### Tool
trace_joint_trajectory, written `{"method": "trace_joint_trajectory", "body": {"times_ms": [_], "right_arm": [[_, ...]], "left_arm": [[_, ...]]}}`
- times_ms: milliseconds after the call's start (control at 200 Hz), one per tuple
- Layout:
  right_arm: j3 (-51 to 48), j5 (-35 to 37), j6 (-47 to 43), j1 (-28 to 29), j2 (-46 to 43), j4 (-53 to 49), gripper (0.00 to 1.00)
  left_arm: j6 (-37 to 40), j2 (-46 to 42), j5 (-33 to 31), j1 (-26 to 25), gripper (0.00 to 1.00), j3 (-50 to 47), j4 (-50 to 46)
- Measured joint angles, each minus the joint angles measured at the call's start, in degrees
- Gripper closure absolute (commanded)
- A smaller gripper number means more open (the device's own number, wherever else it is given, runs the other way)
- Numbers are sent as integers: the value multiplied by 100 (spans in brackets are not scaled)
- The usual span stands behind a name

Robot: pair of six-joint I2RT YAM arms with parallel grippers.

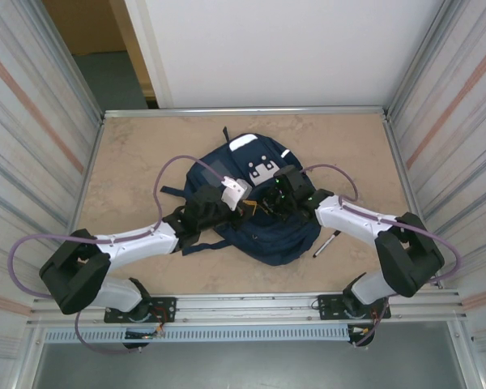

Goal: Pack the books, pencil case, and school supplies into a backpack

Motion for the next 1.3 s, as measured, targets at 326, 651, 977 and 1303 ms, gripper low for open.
{"method": "trace_joint_trajectory", "body": {"times_ms": [326, 651, 977, 1303], "right_arm": [[-444, 428, -855, -321, -1714, -1263, 41], [-1408, 778, -1386, -2975, -3316, -3069, 39], [-1659, 352, -1742, -2787, -1427, -3071, 48], [-1486, 785, -1709, -2518, -1172, -3405, 85]], "left_arm": [[-44, 146, -142, -55, 100, 0, 127], [-59, 326, -140, -55, 100, 13, 131], [-197, 326, -166, -55, 100, 17, 122], [-348, 254, -317, -55, 100, 17, 37]]}}
